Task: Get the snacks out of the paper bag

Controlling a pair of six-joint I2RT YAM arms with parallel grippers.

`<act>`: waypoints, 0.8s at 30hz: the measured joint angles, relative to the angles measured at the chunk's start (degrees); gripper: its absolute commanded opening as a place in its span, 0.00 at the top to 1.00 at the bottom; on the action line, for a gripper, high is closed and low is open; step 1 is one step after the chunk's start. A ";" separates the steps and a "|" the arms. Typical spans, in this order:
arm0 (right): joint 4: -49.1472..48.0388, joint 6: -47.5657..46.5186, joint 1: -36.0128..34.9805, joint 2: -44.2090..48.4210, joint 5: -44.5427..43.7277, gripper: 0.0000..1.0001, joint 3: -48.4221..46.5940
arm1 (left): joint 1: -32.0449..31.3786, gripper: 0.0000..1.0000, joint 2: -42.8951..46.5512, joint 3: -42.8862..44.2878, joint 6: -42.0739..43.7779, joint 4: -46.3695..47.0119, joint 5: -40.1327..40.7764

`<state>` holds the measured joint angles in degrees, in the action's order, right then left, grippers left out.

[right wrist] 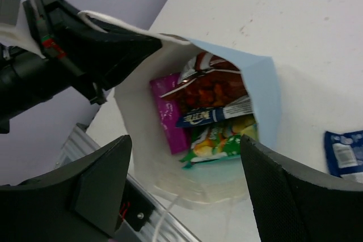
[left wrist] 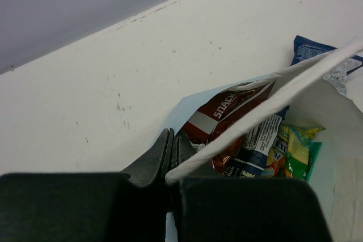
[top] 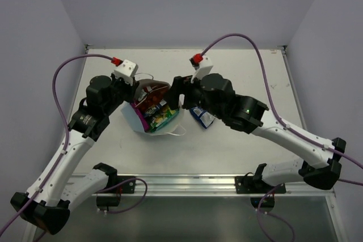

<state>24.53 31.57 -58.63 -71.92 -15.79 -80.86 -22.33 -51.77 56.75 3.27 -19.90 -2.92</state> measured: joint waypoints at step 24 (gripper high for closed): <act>11.96 27.54 -1.01 -19.71 -8.13 0.34 -2.12 | -0.22 1.00 -0.50 1.11 -10.25 -1.75 2.93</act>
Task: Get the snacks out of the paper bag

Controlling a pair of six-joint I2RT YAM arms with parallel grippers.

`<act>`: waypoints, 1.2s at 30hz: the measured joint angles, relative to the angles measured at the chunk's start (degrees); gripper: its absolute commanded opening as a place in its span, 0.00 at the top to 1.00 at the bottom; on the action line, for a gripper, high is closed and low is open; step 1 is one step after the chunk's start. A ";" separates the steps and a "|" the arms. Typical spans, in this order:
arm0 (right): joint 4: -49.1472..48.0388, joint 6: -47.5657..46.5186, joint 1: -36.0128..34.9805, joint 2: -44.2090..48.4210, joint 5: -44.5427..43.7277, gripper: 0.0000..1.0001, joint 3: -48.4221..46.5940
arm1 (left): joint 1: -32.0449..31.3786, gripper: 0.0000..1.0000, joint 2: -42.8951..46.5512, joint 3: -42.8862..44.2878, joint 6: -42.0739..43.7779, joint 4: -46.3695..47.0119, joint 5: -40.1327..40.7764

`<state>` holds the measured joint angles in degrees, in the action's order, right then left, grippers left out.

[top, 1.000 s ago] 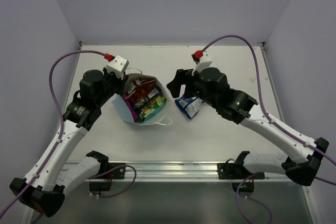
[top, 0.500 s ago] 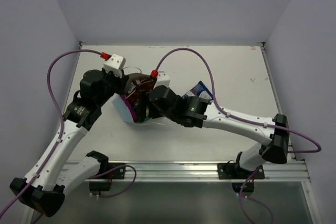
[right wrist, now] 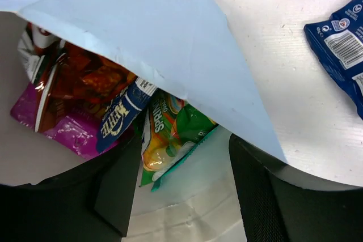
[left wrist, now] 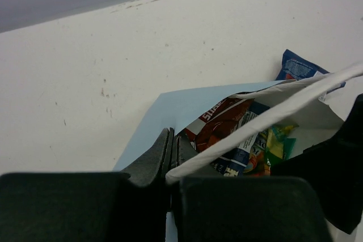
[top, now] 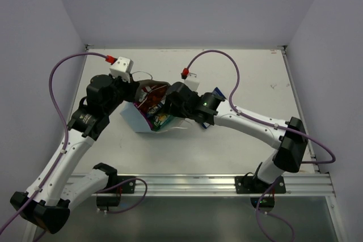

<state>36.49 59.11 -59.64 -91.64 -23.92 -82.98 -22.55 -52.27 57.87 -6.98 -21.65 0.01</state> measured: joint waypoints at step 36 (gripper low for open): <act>2.08 -12.68 0.22 -0.13 3.65 1.00 -8.28 | -0.02 1.00 -2.21 0.39 -2.91 -0.35 1.79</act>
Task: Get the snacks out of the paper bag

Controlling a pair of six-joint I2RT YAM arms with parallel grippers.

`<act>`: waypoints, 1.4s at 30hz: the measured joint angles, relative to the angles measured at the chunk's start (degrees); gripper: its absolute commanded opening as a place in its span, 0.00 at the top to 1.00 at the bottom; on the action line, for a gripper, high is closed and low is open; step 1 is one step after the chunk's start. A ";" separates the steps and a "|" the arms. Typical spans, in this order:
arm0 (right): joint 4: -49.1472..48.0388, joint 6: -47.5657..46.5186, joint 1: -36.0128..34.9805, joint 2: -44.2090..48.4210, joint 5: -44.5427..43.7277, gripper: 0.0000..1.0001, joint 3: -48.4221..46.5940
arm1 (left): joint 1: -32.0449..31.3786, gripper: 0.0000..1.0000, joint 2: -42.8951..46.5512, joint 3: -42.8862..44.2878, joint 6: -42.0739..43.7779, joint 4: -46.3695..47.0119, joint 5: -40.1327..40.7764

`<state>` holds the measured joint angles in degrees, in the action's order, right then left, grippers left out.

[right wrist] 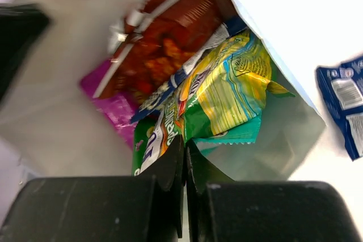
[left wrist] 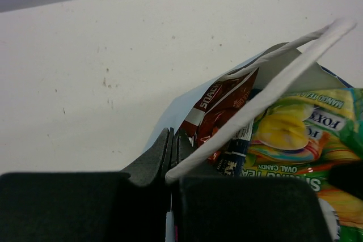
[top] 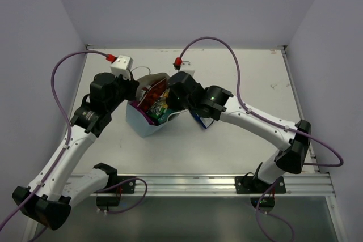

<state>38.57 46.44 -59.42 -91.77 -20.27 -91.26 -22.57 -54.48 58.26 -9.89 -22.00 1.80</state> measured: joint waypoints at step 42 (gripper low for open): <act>-11.08 -16.50 11.56 8.17 22.99 1.00 -17.25 | 0.04 1.00 -3.21 1.57 -2.60 -0.22 3.63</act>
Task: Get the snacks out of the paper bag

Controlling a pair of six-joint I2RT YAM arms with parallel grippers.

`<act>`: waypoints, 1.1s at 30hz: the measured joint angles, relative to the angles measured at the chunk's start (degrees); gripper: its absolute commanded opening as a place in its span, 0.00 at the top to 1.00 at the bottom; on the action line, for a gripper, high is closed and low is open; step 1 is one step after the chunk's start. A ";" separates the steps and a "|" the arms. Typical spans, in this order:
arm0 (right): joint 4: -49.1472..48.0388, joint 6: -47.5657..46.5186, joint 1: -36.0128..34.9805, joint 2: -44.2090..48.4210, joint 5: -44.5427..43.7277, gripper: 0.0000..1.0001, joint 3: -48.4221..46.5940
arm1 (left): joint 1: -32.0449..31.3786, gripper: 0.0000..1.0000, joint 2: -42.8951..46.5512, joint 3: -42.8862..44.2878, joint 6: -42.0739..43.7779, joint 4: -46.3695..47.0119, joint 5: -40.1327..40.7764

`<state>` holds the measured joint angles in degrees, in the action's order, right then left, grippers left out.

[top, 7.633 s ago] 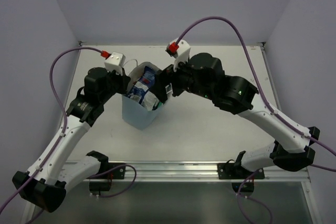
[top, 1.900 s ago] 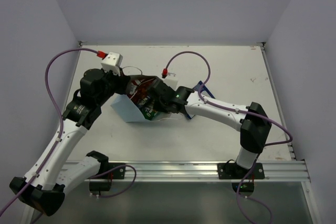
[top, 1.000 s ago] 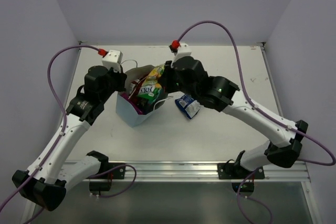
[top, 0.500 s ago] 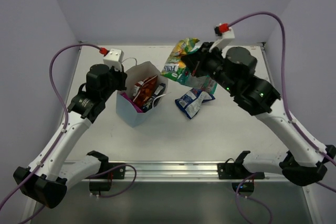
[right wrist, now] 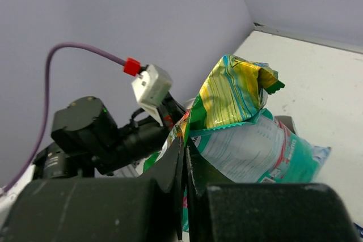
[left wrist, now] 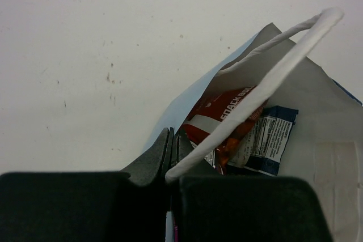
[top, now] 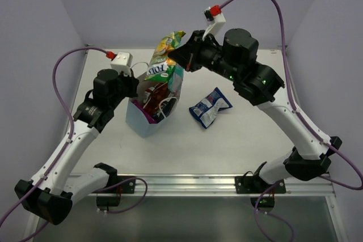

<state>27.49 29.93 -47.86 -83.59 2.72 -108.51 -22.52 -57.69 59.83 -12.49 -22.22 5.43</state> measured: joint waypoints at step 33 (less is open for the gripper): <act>-14.45 4.92 -1.03 -8.02 4.20 0.45 20.50 | 0.02 1.00 0.72 -1.36 -5.77 -0.35 1.25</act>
<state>13.04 34.85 -48.88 -91.61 6.92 -88.01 -22.50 -56.97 58.48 -18.26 -22.57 6.68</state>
